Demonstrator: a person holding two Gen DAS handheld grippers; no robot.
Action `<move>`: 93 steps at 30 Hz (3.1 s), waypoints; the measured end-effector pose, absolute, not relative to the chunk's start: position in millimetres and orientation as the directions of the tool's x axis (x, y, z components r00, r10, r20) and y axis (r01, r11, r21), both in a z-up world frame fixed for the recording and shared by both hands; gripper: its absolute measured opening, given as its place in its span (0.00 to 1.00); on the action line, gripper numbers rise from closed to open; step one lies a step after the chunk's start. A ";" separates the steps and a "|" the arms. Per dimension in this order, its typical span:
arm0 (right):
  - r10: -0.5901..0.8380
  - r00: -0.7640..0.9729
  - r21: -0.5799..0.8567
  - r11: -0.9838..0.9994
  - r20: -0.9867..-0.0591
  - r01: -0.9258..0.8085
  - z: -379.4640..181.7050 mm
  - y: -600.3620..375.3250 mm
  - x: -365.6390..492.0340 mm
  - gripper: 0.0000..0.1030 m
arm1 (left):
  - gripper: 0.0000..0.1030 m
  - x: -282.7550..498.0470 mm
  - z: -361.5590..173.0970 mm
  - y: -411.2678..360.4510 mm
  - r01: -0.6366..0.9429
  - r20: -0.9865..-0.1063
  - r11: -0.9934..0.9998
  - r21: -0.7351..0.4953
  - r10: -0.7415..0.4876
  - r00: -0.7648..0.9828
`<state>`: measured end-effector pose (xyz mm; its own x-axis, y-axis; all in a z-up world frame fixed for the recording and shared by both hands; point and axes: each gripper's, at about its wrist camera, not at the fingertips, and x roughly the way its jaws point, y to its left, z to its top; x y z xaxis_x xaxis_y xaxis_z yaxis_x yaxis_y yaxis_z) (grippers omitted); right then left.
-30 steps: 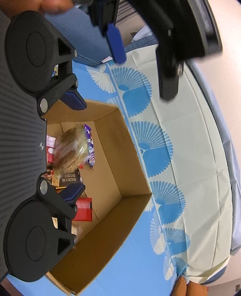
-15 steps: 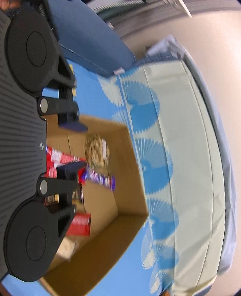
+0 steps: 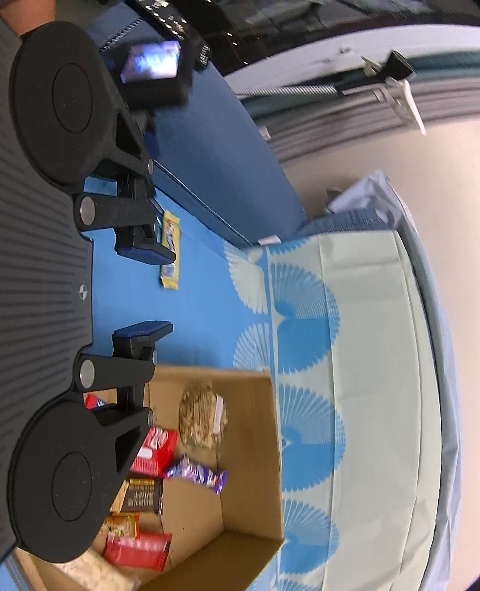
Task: Organize snacks
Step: 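Return both tools to the remaining snacks, then grasp the purple stick pack with the left tool while the right tool grasps the yellow bar, then lift the purple stick pack with the left tool while the right tool lifts the yellow bar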
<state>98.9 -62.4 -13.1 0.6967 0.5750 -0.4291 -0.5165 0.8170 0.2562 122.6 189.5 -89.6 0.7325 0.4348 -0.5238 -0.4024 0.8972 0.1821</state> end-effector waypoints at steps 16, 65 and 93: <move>0.621 0.617 0.232 0.770 -0.483 -0.594 -28.1 -16.4 95.5 0.45 | 0.28 137.9 -104.3 209.7 -0.385 -0.637 0.922 0.041 0.321 0.700; 0.393 0.370 0.289 0.907 -0.842 -0.305 -96.5 152.8 303.7 0.22 | 0.19 54.6 -83.0 230.4 -0.550 -0.744 0.728 -0.408 0.084 0.663; 0.603 0.360 0.351 0.749 -0.711 -0.561 -63.1 -15.0 85.2 0.22 | 0.17 79.2 -75.0 201.8 -0.478 -0.785 0.858 -0.188 0.161 0.598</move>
